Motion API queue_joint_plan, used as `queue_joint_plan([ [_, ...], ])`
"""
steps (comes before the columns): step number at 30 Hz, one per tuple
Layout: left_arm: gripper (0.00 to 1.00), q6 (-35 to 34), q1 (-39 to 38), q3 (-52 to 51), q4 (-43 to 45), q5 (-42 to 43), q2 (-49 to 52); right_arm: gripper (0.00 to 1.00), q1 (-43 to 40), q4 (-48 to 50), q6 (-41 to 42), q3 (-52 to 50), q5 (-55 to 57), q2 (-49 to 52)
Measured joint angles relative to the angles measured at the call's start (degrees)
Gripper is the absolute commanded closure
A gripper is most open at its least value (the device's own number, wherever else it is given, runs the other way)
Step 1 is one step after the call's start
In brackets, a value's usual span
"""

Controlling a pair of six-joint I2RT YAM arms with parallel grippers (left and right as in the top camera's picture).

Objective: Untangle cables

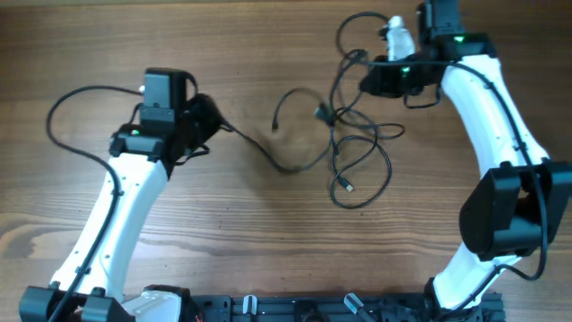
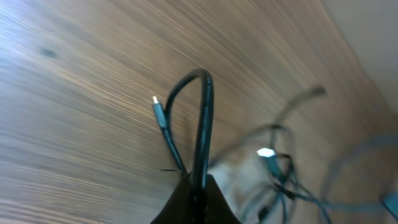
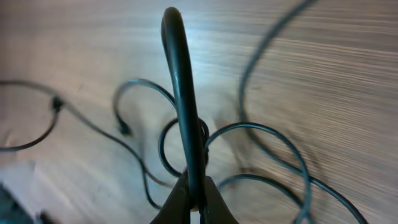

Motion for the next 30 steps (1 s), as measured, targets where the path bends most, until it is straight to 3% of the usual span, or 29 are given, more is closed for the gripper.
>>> queue_joint_plan([
  [1,0.96,0.3,-0.9,0.0,0.2,0.7,0.0,0.96,0.9,0.0,-0.7,0.0,-0.4,0.0],
  [2,0.89,0.5,-1.8,0.0,0.3,1.3,0.0,0.96,1.4,0.0,-0.9,0.0,-0.6,0.0],
  [3,0.73,0.6,-2.3,0.0,0.3,1.6,0.0,0.96,1.6,0.0,-1.0,0.0,-0.8,0.0],
  [5,0.21,1.2,-3.2,0.0,0.3,2.3,0.0,0.96,1.7,0.5,-1.0,0.0,-1.0,0.0],
  [6,0.03,1.2,-3.4,0.0,0.3,2.6,0.0,0.96,1.6,0.7,-1.0,0.0,-1.0,0.0],
  [7,0.00,1.3,-3.8,0.0,0.3,2.8,0.0,0.96,1.4,1.1,-0.8,0.0,-1.0,0.0],
  [18,0.09,1.3,-7.7,0.0,7.2,4.3,0.0,0.96,1.3,2.6,4.2,0.1,-3.6,-0.8],
  [20,0.16,1.1,-10.7,0.1,10.9,4.9,0.0,0.96,1.4,0.4,3.0,0.1,-6.9,-0.8],
  [25,0.33,-4.5,-13.2,0.6,17.2,4.9,3.4,0.96,1.4,-1.8,1.1,0.2,-9.5,-1.0],
  [30,0.37,-10.2,-14.4,0.6,17.0,5.2,8.2,0.96,1.4,-1.8,0.5,0.2,-10.7,-1.0],
])
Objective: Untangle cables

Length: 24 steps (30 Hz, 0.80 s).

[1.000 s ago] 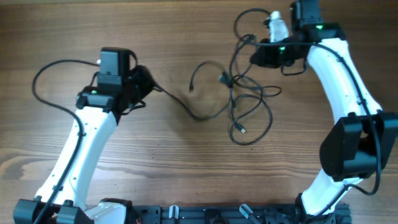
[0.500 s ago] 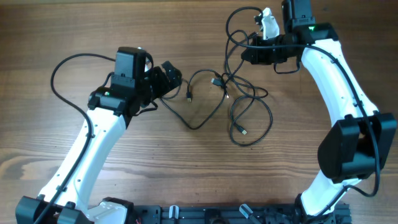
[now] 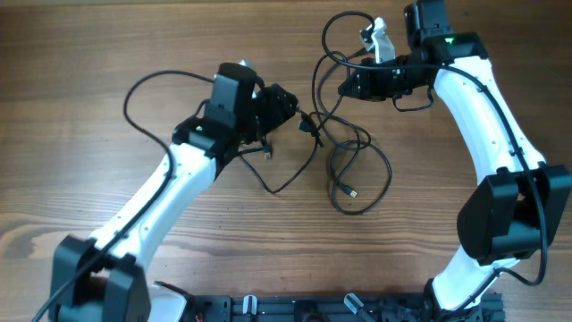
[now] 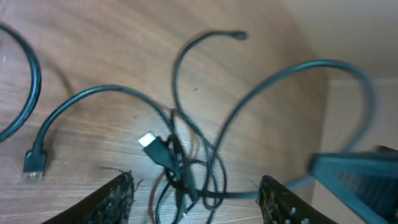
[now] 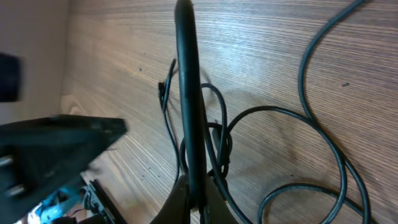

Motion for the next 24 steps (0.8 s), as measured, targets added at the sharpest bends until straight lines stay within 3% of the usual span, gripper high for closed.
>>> queue_joint_plan([
  [9,0.37,-3.6,-2.1,0.0,5.6,0.3,4.5,0.96,0.6,-0.2,-1.3,0.0,-3.2,0.0],
  [16,0.58,-6.3,-2.8,0.0,7.3,0.5,7.6,0.96,2.3,-0.2,-1.7,0.0,-3.6,0.0],
  [24,0.64,-7.3,-2.8,0.0,7.3,0.5,9.2,0.96,2.3,-0.1,-1.8,0.0,-3.7,0.0],
])
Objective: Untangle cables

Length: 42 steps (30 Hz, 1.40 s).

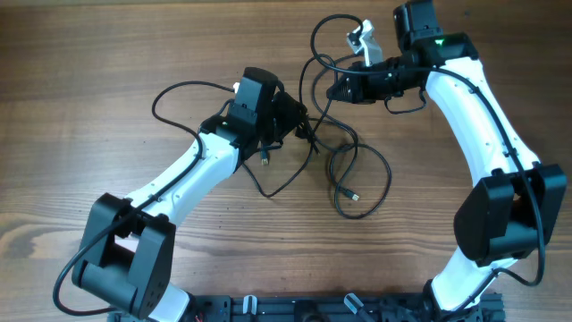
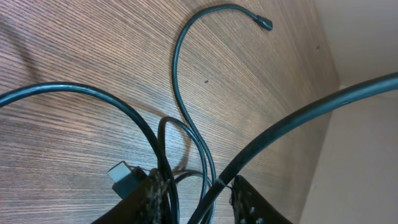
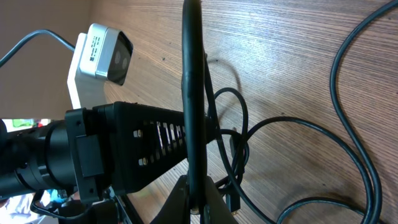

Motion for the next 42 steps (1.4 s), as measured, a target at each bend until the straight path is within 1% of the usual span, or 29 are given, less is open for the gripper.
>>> queue_joint_plan([
  [3,0.68,-0.2,0.0,0.0,0.0,0.0,0.0,0.96,0.0,0.0,0.0,0.0,0.0,0.0],
  [9,0.67,-0.2,-1.0,0.0,0.0,-0.5,0.0,0.96,0.0,0.3,0.0,0.0,0.0,0.0],
  [18,0.69,-0.2,-4.1,0.0,-0.6,-2.2,1.9,0.96,0.0,0.7,-0.2,0.0,-0.1,0.0],
  [24,0.78,-0.5,-4.8,0.0,-0.9,-2.1,2.3,0.96,0.0,1.8,-0.2,0.0,-0.1,0.0],
  [28,0.96,-0.7,-4.8,0.0,-1.3,-1.7,2.3,0.96,0.0,1.9,-0.2,0.0,-0.1,0.0],
  [31,0.96,-1.0,-4.8,0.0,-1.3,-1.3,2.3,0.96,0.0,1.9,-0.1,0.0,0.4,0.0],
  [33,0.96,-1.2,-4.8,0.0,-1.4,-1.0,2.3,0.96,0.0,2.0,1.2,0.0,1.9,0.0],
  [35,0.96,-1.2,-4.8,0.0,-1.4,-0.8,2.3,0.96,0.0,2.4,4.5,0.0,5.1,0.0],
  [39,0.96,-0.8,-4.4,0.0,-2.3,-0.5,2.3,0.96,-0.1,2.8,13.4,0.0,15.5,0.0],
  [42,0.96,-0.2,-3.2,0.2,-3.7,0.3,2.0,0.96,-0.2,2.7,18.4,0.0,22.6,0.0],
])
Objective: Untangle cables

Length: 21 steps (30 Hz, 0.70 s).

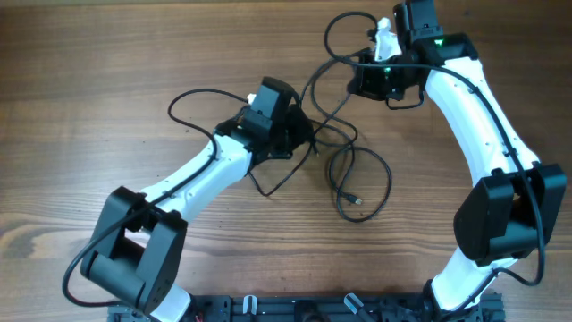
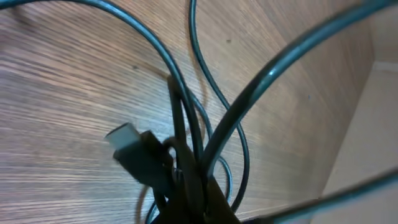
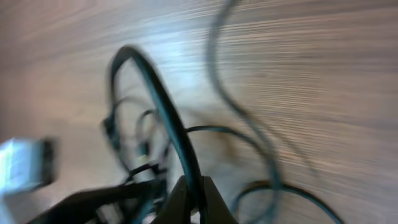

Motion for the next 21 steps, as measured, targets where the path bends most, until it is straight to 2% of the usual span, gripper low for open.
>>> queue_joint_plan([
  [5,0.96,1.5,3.2,1.2,-3.4,1.9,-4.0,0.96,-0.4,-0.1,5.2,0.0,6.8,0.0],
  [10,0.96,3.2,5.6,1.3,-4.6,3.7,-9.8,0.96,-2.0,-0.2,6.6,0.0,6.4,-0.1],
  [11,0.96,3.5,6.0,1.3,-5.0,4.0,-11.0,0.93,-2.3,-0.1,6.2,0.0,5.5,-0.2],
  [12,0.96,3.6,6.3,1.3,-5.2,4.1,-11.9,0.83,-2.5,0.1,5.2,0.0,4.2,-0.3],
  [14,0.96,3.9,7.2,1.2,-5.8,4.2,-14.3,0.51,-3.2,0.7,1.0,0.0,0.2,-0.6],
  [16,0.96,4.3,8.7,0.8,-6.9,3.8,-17.5,0.28,-5.2,1.1,-6.0,0.0,-6.1,-0.7],
  [18,0.96,4.7,9.9,0.7,-7.7,2.6,-20.9,0.21,-7.0,1.2,-11.1,0.0,-11.3,-0.7],
  [21,0.96,4.9,11.0,0.7,-11.5,1.3,-24.3,0.19,-8.9,1.1,-17.1,0.1,-18.5,-0.7],
])
